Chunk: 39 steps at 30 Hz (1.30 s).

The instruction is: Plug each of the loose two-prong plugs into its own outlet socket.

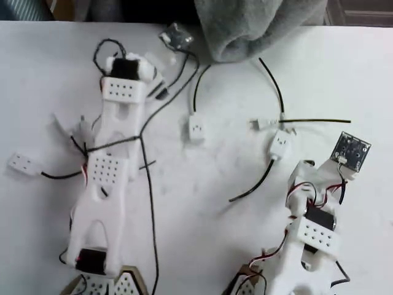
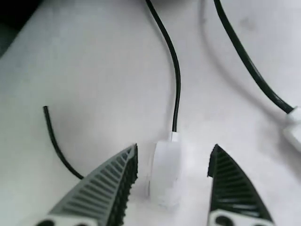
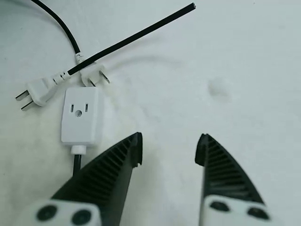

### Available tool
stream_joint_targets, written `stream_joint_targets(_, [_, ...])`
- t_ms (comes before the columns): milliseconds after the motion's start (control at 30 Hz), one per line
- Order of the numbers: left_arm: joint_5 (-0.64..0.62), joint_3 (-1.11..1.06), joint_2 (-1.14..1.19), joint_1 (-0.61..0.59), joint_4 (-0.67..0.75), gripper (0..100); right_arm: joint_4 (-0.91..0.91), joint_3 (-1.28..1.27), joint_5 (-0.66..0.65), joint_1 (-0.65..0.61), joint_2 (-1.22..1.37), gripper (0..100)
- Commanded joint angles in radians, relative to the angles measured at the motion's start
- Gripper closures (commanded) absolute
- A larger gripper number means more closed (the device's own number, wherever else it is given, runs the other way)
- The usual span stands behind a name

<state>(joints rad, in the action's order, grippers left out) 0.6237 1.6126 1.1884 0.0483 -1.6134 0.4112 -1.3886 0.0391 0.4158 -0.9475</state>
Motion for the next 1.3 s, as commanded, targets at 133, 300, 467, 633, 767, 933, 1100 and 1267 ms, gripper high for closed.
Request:
stream_joint_targets(133, [-0.017,0.044,-0.378,0.039,-0.176,76,-0.022,0.009,0.0,-0.018,0.005,80.0])
stream_joint_targets(300, [-0.138,0.037,-0.572,-0.002,-0.18,80,-0.022,0.009,0.0,-0.018,0.005,80.0])
stream_joint_targets(467, [-0.158,-0.272,-0.826,-0.09,-0.181,80,-0.022,0.008,-0.002,-0.018,0.005,80.0])
stream_joint_targets(633, [-0.15,-0.819,-1.228,-0.17,-0.178,80,-0.022,0.008,-0.002,-0.018,0.005,80.0])
stream_joint_targets(767, [-0.155,-1.163,-1.534,-0.243,-0.15,80,-0.022,0.006,-0.003,-0.036,0.005,80.0])
stream_joint_targets(933, [-0.155,-1.482,-1.811,-0.455,-0.048,80,-0.022,0.005,-0.003,-0.039,0.005,80.0])
stream_joint_targets(1100, [-0.152,-1.741,-1.876,-0.719,0.087,80,-0.019,0.005,-0.003,-0.039,0.005,80.0])
stream_joint_targets(1267, [-0.163,-1.927,-1.805,-0.848,0.147,80,-0.018,0.003,-0.003,-0.041,0.005,80.0])
